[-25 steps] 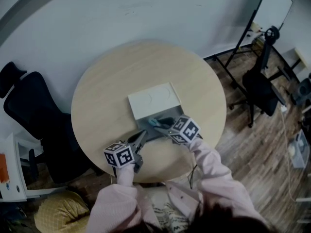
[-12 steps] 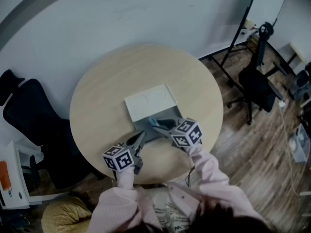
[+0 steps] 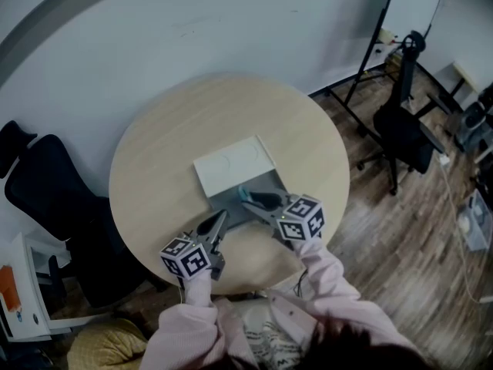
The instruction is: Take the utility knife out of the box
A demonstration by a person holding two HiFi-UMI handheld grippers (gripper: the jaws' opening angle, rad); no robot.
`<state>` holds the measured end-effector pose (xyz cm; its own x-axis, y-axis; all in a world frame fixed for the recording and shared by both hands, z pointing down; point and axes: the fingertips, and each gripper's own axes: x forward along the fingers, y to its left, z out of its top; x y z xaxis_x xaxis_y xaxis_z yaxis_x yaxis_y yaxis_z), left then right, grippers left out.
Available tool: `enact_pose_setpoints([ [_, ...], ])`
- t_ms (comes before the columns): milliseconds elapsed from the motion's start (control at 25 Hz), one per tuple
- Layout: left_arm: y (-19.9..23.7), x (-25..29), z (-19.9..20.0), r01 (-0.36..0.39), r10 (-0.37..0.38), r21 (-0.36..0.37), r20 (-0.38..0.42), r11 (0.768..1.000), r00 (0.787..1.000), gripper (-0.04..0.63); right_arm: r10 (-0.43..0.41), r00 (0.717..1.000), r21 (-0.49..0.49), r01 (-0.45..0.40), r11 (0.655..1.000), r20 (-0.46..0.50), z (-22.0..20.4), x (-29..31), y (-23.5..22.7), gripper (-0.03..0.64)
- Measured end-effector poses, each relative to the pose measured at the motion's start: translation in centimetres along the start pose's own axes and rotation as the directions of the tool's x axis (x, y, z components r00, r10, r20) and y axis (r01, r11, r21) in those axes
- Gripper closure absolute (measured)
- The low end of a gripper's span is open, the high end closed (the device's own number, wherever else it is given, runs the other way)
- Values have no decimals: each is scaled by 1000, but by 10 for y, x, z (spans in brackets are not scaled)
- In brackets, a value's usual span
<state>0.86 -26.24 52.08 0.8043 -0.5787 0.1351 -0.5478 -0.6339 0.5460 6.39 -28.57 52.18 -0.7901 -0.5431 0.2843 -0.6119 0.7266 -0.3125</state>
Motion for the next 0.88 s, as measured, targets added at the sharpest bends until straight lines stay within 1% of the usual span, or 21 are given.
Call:
enact_pose_setpoints([
  [280,-9,-3,7,11,-12,37,19,999,1000,595,-6,996,22,4,1000,84,14,-12,7,476],
  [480,-16,-7,12,19,-21,64,32,998,999,595,-17,992,36,13,999,128,21,-20,14,476],
  [880,-31,-15,17,34,-39,116,38,993,999,595,-23,983,41,16,999,180,28,-33,26,476],
])
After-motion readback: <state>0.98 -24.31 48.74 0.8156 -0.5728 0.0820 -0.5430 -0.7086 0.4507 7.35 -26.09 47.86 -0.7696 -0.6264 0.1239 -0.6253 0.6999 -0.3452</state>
